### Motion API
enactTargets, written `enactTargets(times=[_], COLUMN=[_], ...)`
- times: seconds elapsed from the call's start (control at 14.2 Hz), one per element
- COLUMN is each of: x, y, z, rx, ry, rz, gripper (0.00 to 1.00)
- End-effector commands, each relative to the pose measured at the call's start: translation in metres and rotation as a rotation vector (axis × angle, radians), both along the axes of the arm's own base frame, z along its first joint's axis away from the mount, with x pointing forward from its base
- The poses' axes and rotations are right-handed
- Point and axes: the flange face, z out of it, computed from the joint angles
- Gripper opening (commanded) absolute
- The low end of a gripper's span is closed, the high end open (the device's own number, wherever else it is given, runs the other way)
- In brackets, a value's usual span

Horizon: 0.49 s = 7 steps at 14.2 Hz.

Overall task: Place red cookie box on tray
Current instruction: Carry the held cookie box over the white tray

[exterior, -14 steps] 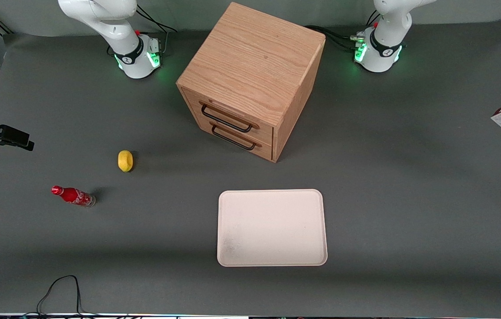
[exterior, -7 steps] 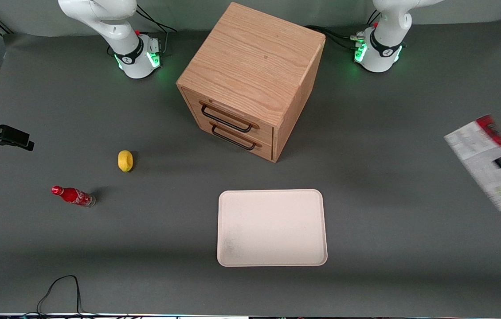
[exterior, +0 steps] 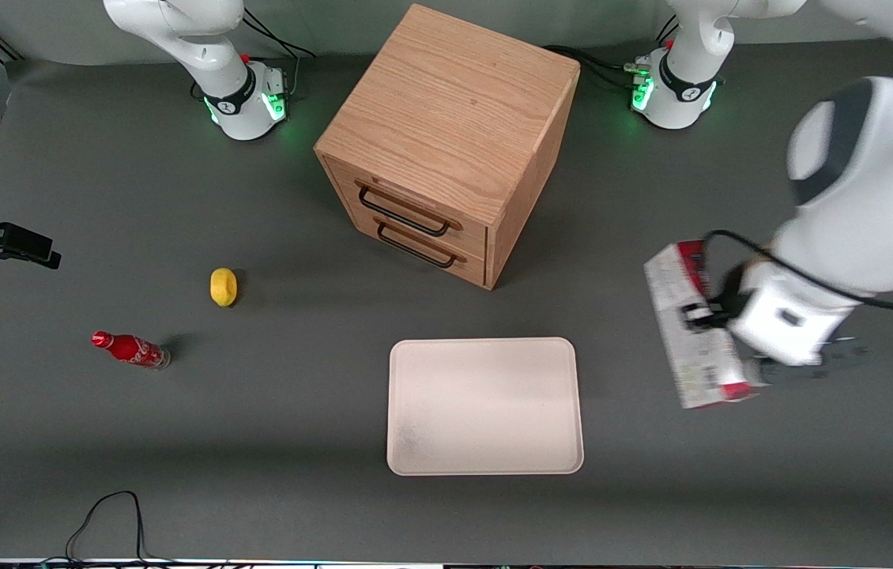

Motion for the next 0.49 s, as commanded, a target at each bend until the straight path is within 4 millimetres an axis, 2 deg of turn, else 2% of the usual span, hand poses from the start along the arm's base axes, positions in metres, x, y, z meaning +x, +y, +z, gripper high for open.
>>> enactTargets(times=[0.0, 0.21, 0.28, 0.42], x=[-0.002, -0.013, -0.015, -0.006], y=[-0.056, -0.106, -0.116, -0.121], z=[0.007, -0.006, -0.015, -0.048], rx=[-0.003, -0.012, -0.008, 0.004], ry=[-0.051, -0.069, -0.064, -0.029], rz=[-0.057, -0.122, -0.133, -0.072], gripper=[0.00, 0.00, 0.00, 0.00])
